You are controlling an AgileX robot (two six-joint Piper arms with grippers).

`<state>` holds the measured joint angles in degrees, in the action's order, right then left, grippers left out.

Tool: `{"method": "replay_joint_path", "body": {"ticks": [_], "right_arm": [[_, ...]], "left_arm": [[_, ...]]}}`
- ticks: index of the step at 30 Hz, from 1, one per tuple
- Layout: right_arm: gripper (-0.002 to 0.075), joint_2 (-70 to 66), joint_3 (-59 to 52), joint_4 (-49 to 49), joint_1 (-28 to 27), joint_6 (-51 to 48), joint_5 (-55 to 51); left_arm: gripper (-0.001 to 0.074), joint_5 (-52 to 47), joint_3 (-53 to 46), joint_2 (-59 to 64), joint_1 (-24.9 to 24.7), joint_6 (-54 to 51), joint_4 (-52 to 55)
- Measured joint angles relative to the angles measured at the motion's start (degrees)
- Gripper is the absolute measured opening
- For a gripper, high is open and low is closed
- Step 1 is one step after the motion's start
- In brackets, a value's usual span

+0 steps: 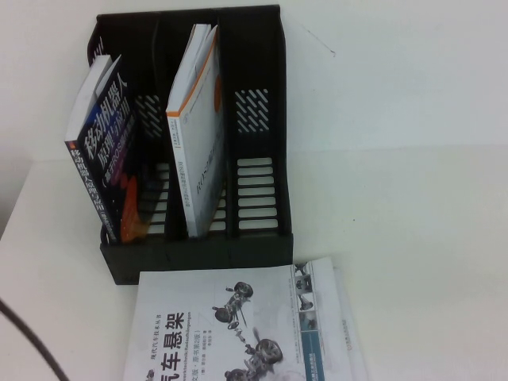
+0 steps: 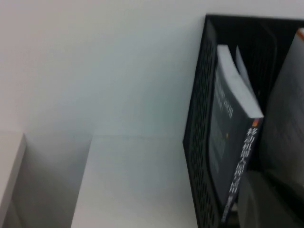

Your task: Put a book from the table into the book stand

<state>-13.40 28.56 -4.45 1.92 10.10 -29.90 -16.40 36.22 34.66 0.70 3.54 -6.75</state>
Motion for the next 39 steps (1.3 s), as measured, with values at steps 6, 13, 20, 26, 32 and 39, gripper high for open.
{"method": "replay_joint_path", "body": {"ticks": [6, 13, 20, 26, 32, 39], "right_arm": [[0.0000, -3.45, 0.11, 3.75, 0.00, 0.56, -1.51], [0.0000, -14.80, 0.23, 22.17, -0.03, -8.79, -2.74], [0.0000, -36.89, 0.23, 53.18, -0.03, -36.96, -4.50], [0.0001, -57.36, 2.70, 60.73, 8.76, -47.51, 1.04], [0.0001, -72.28, 10.05, 61.30, 19.78, -48.32, 7.78], [0.0001, -84.06, 17.28, 61.18, 23.63, -48.32, 7.51]], "left_arm": [[-0.0002, -4.69, 0.10, 8.86, 0.00, 0.00, -1.91], [-0.0002, -14.01, 0.10, 21.09, 0.00, -2.25, -8.08], [-0.0002, -17.34, 0.73, 28.41, 0.00, -11.83, -19.99], [-0.0002, -18.27, 1.63, 28.69, 0.00, -13.67, -21.62], [-0.0002, -18.65, 1.65, 28.81, 0.00, -15.03, -21.37], [-0.0002, -18.65, 1.65, 28.81, 0.00, -15.26, -21.28]]}}
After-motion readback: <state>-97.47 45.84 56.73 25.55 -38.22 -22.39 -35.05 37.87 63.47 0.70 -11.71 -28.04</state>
